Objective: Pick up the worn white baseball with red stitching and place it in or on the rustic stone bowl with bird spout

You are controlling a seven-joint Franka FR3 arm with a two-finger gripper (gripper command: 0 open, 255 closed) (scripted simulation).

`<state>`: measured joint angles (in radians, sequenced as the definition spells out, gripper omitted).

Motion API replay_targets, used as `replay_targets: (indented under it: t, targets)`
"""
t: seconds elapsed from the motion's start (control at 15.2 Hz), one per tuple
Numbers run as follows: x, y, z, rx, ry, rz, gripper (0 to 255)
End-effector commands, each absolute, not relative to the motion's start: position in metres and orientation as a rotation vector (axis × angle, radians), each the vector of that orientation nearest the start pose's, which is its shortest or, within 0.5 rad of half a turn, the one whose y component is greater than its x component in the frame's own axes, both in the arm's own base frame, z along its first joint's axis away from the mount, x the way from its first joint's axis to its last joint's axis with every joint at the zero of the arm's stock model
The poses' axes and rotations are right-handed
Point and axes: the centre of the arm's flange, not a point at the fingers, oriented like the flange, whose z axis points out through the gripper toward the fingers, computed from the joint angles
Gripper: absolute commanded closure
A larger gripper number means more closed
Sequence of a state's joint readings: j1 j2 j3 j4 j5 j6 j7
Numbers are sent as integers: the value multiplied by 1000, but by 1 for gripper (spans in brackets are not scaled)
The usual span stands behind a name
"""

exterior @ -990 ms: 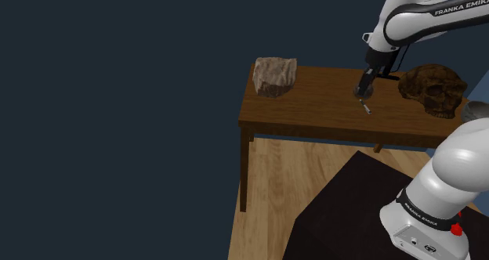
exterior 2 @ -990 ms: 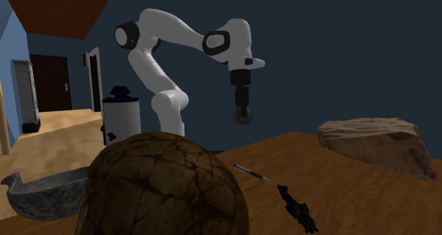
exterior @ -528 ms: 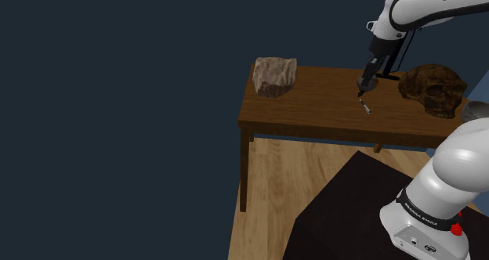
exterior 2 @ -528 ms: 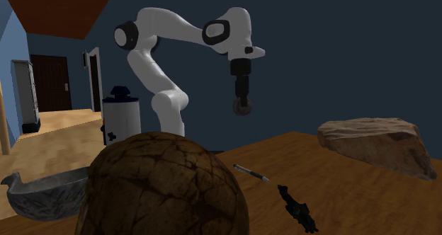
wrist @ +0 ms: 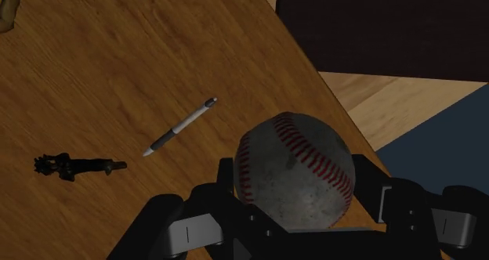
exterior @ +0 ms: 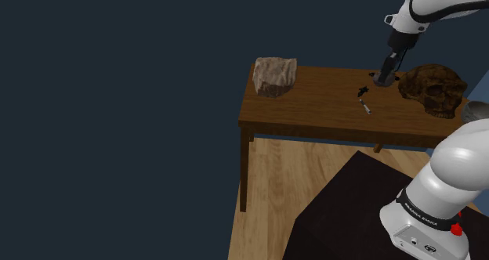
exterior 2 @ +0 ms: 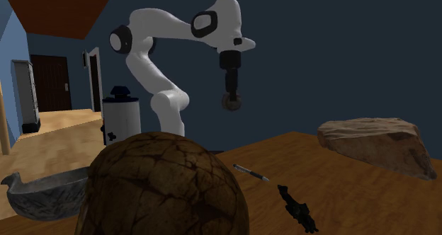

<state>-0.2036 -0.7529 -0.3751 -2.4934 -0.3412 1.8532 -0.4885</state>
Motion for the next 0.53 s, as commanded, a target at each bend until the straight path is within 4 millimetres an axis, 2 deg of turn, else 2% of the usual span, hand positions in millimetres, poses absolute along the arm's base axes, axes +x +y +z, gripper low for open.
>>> replay_targets:
  t: [0.0,0.46]
  targets:
    - [250,-246,518,-3248,-127,-62,255]
    - [181,-308,519,-3248,-127,-62,255]
